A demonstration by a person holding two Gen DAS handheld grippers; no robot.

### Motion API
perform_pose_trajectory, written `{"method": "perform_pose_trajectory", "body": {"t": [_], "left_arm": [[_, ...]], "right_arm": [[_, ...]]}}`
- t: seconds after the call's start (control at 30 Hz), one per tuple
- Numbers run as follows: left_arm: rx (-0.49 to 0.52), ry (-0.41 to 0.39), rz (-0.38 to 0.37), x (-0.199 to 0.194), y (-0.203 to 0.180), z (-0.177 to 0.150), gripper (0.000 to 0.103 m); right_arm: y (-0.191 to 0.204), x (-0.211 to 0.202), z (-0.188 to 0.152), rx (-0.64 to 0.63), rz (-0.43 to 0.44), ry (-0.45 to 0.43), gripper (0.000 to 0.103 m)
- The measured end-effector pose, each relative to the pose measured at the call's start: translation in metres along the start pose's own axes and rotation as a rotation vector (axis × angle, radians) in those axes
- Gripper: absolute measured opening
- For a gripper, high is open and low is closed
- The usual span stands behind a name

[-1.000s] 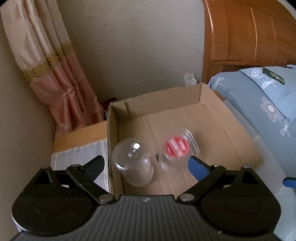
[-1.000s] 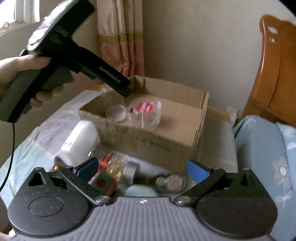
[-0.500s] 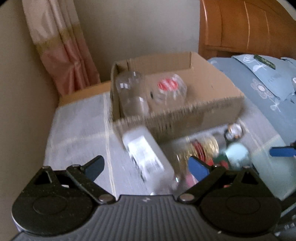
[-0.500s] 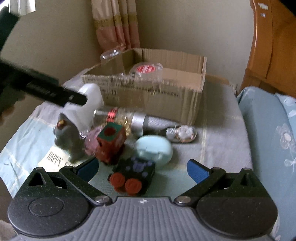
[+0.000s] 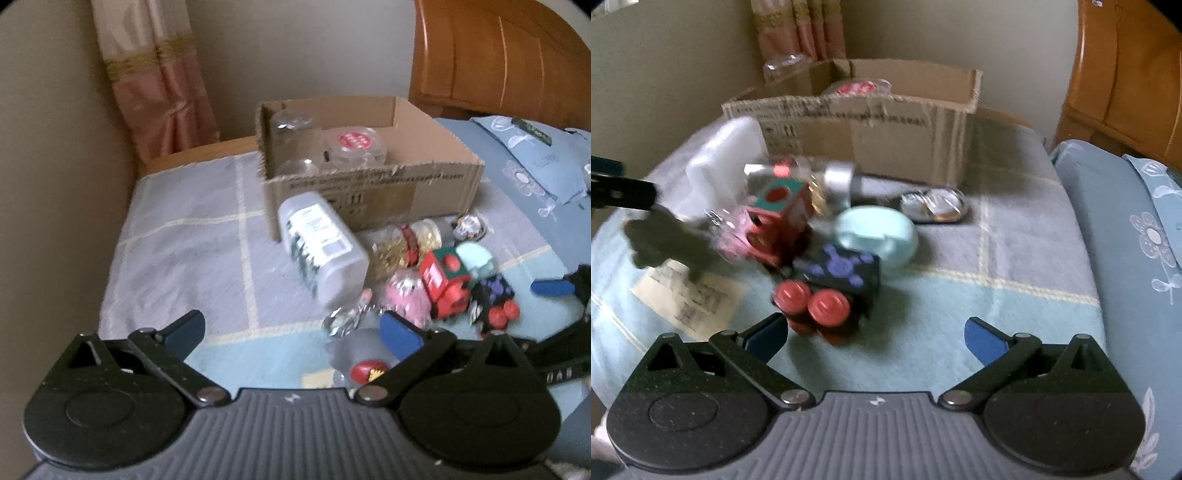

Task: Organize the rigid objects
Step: 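Move both tools back over the toys on the bed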

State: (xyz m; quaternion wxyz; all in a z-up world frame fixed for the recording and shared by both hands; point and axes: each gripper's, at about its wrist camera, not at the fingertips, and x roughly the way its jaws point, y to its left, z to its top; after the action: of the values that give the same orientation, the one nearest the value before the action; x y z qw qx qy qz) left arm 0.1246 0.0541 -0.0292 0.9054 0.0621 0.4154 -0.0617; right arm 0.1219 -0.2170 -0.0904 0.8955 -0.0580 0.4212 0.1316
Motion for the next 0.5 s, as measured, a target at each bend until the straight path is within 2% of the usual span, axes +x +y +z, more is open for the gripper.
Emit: {"method": "perform_pose_trajectory", "body": {"t": [0.13, 0.27, 0.4, 0.5], "left_arm": [[0.005, -0.017, -0.008, -0.011, 0.001, -0.011, 0.101], [0.011, -0.026, -0.079, -0.014, -0.007, -0.021, 0.101], [0.047, 0.008, -0.095, -0.003, -0.021, -0.032, 0.101], [0.038, 0.037, -0.092, 0.008, -0.02, -0.039, 0.101]], "right_arm": [[-0.002, -0.002, -0.013, -0.025, -0.013, -0.069, 0.103], [-0.001, -0.002, -0.02, -0.018, -0.02, -0.131, 0.103], [0.003, -0.001, -0.015, -0.011, -0.026, -0.113, 0.103], [0.007, 0.004, -0.009, -0.022, -0.017, -0.111, 0.103]]}}
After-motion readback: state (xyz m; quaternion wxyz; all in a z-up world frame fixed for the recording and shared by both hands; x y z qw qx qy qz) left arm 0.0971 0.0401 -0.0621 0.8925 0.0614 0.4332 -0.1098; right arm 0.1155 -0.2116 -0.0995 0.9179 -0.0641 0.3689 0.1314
